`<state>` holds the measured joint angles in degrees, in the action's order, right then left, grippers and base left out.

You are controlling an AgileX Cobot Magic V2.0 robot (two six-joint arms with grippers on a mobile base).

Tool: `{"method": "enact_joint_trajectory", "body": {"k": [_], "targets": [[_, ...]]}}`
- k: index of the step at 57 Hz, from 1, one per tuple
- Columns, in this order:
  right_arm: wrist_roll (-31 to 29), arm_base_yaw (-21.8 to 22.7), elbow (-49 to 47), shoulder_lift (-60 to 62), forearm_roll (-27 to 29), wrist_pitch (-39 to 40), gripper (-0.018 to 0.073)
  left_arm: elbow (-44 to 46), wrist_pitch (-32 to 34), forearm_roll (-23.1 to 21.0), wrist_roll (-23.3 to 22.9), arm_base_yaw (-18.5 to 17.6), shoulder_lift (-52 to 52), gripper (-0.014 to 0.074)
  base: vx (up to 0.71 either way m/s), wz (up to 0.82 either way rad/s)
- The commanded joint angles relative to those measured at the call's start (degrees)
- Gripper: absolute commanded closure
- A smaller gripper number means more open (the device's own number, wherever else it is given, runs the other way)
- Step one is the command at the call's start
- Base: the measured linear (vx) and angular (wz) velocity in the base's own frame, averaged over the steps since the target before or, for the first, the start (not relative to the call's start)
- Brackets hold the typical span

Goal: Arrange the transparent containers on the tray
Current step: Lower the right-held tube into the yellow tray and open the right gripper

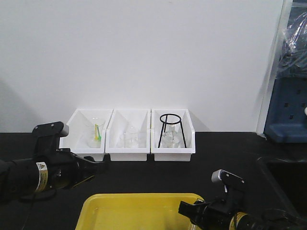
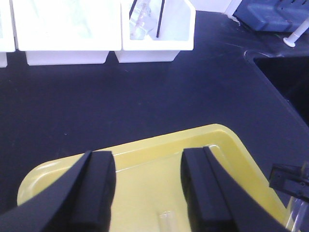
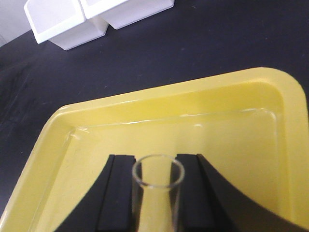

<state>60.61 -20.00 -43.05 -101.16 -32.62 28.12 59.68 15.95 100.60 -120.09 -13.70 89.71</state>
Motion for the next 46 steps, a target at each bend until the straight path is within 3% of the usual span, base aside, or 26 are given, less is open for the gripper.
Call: {"method": "enact_joint_trajectory", "body": {"k": [1, 29, 37, 46], "targets": [[-0.4, -0.02, -1.5, 0.84, -0.41, 5.11, 0.0571, 1.29, -0.37, 4.28, 0.21, 0.09, -2.68, 0.0155, 0.0, 0.0], [-0.88, -0.02, -1.5, -10.32, 3.03, 18.94, 0.0551, 1.29, -0.43, 4.28, 0.21, 0.09, -2.68, 0.0155, 0.0, 0.0], [-0.88, -0.02, -1.5, -13.07, 4.53, 23.84, 0.0491, 1.29, -0.43, 4.28, 0.21, 0.09, -2.68, 0.0155, 0.0, 0.0], [-1.98, -0.02, -1.5, -13.46, 7.1, 23.91, 0.0358, 1.29, -0.43, 4.28, 0.21, 0.09, -2.68, 0.0155, 0.0, 0.0]]}}
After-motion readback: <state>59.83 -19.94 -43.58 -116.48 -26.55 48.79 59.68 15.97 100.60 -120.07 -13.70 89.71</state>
